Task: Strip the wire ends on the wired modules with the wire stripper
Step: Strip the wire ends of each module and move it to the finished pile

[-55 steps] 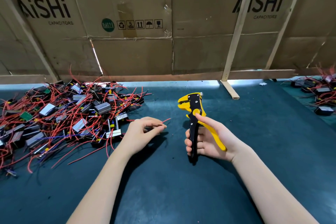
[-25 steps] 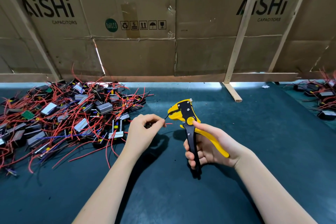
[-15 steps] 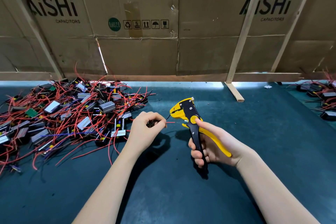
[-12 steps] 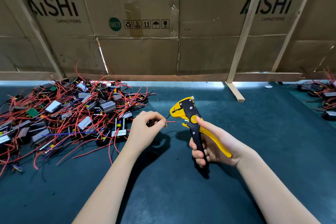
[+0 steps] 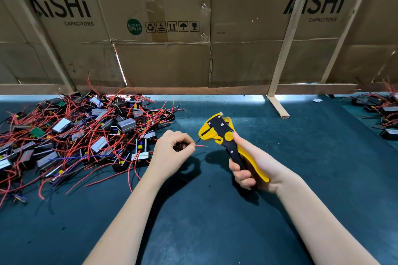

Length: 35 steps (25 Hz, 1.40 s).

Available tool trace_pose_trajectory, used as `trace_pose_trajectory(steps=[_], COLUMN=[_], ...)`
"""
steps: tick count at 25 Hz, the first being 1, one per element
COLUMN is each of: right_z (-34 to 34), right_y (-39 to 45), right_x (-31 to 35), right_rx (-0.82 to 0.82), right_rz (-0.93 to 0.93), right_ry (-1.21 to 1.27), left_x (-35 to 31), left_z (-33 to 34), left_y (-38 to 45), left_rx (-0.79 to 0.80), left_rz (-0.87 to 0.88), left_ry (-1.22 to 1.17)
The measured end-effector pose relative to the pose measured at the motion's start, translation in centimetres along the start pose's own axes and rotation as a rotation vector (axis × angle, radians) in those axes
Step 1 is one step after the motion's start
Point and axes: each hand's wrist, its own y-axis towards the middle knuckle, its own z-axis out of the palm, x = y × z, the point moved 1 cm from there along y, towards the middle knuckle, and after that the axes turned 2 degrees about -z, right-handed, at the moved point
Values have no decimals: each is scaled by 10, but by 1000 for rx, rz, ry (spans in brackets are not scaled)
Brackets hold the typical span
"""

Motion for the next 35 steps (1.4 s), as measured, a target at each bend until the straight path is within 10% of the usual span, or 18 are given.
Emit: trace_pose_trajectory(steps=[20, 27, 32, 35], right_z=[-14, -11, -13, -9], right_y=[-7, -19, -11, -6], right_x=[1, -2, 2, 4], right_rx=[308, 746, 591, 365], right_rz=[-184, -466, -374, -295], right_ry=[213, 127, 213, 342], left_x=[-8, -84, -37, 2], left_z=[-4, 68, -1, -51], left_y=[11, 32, 35, 20], left_rx=[189, 458, -64, -424], left_rz=[-4, 2, 169, -176], left_ry=[469, -426, 217, 572])
